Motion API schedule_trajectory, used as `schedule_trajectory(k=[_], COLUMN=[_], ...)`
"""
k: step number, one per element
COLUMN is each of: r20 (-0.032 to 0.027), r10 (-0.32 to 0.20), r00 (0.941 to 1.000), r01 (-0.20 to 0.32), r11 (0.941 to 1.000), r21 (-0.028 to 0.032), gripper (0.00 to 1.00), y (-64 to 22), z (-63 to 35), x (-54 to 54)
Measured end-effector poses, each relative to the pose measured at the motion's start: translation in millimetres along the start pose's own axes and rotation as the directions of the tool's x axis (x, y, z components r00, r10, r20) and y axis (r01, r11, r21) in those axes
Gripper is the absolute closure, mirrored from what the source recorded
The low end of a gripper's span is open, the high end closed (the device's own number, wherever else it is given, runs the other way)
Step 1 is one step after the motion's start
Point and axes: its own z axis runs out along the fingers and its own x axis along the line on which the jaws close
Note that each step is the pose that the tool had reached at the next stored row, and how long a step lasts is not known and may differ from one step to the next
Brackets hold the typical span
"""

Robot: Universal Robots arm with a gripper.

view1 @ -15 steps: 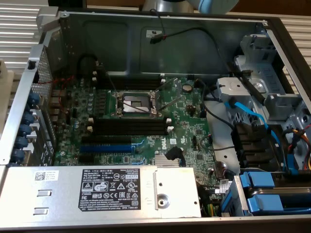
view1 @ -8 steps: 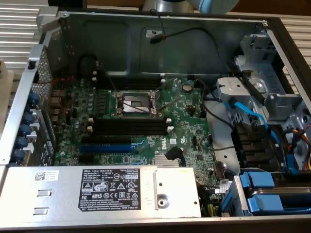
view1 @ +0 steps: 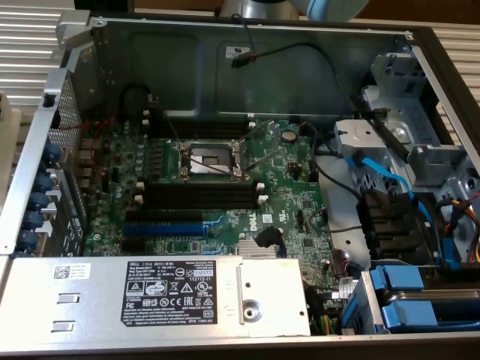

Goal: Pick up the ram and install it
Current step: 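Pick up the ram and move it above insertion slot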

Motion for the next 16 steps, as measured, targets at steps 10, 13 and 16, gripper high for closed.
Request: schedule_trajectory(k=[10,13,16], r20=[0.0035,0.0102,0.0210], r10=[0.007,0.010,0.016], r00=[1.0000,0.9999,0.9997], r01=[-0.007,-0.010,-0.016], r11=[1.0000,0.9999,0.9999], r21=[0.0007,0.0019,0.0020], gripper=[0.67,0.67,0.67], y=[0.3,0.3,0.3], z=[6.4,7.4,8.2], x=[1.0,1.1,1.1])
